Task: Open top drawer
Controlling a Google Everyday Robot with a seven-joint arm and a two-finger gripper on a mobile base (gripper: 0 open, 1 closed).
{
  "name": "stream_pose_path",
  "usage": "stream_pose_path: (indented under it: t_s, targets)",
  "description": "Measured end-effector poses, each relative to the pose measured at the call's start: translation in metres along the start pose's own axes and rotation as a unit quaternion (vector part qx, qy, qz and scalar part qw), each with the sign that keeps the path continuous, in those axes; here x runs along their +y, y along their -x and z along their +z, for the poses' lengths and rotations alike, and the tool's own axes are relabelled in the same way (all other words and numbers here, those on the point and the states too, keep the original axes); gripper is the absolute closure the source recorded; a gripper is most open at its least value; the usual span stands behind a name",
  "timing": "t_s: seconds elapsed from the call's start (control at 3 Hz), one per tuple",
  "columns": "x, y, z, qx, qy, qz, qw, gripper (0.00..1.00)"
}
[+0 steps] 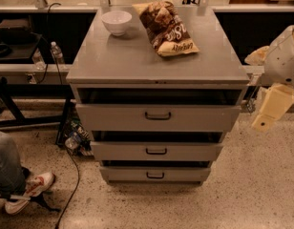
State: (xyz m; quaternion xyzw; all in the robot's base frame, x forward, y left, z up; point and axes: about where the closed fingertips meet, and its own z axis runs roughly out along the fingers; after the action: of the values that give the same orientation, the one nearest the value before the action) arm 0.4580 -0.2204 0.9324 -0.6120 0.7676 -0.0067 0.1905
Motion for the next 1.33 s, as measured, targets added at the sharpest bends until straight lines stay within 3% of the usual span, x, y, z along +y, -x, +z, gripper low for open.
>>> stream_pose_path:
  t_s: [0.67,1.33]
  targets:
    - [-0.013,-0.009,0.084,-0.063,0.044,0.005,0.997,0.0]
    - [-0.011,-0.015,0.085,-0.061,0.05,-0.01,0.9969,0.0]
